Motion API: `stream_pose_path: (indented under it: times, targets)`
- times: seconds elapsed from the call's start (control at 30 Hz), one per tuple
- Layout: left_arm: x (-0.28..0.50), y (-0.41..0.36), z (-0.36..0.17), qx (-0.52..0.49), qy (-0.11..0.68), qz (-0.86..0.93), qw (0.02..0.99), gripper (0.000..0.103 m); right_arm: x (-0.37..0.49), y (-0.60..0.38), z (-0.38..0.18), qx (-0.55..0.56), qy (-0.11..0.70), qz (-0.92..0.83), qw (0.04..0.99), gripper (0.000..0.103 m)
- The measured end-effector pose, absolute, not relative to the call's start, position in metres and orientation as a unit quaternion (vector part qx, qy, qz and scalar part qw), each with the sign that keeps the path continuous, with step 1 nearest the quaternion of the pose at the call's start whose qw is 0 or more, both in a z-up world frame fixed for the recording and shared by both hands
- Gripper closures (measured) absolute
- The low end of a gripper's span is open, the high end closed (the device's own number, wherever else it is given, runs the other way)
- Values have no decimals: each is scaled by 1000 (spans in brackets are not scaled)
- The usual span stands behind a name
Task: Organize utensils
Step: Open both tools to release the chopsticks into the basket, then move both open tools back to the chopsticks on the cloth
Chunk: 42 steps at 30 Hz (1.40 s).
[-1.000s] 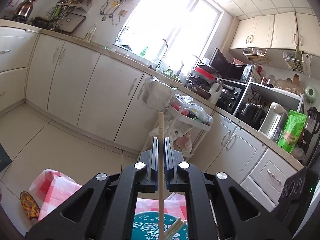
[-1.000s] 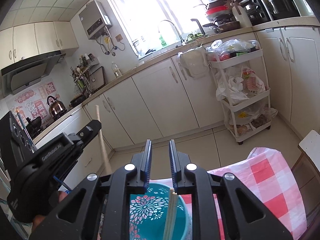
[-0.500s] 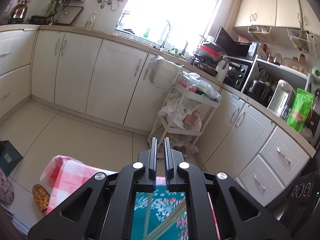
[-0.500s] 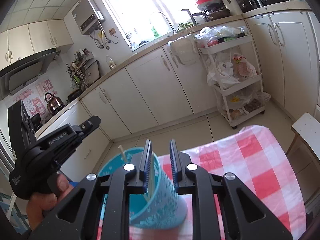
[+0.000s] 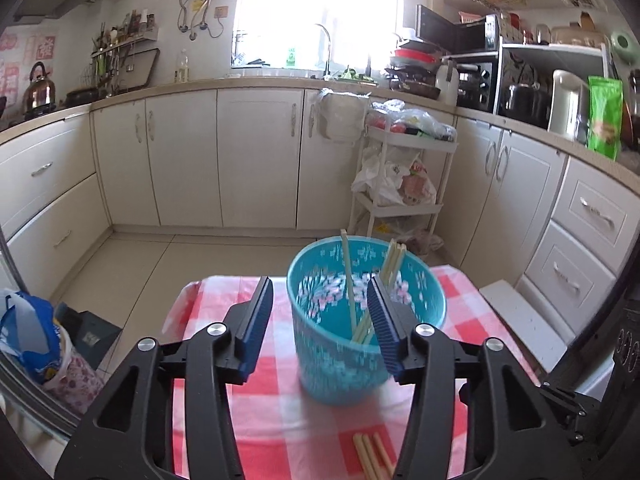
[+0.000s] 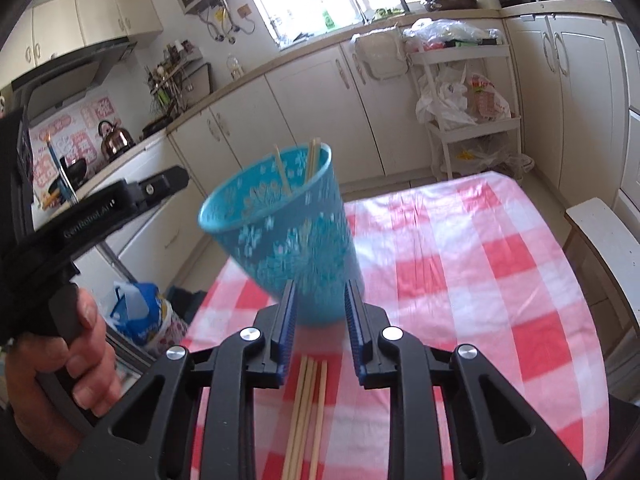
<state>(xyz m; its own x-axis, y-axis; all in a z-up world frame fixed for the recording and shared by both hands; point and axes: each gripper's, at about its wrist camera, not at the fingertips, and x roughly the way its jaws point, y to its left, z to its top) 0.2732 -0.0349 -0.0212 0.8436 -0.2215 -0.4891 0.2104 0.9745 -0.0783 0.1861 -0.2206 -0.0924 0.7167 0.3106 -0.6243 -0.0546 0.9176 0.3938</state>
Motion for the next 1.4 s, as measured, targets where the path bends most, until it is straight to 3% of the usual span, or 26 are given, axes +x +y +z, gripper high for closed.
stream_pose_path:
  times: [0.77, 1.07, 1.23, 1.4]
  targets:
    - [184, -10, -139, -32, 412, -96, 905, 55, 128, -184, -160, 90, 477, 90, 870, 78]
    - [179, -22, -143, -20, 424, -103, 900, 53, 141, -158, -170, 49, 488, 93, 866, 78]
    - [194, -38, -152, -13, 438, -111, 892, 53, 146, -163, -175, 18, 489, 81, 868, 94]
    - [210, -57, -162, -3, 450, -116, 885, 53, 144, -182, -176, 33, 488, 76, 869, 95]
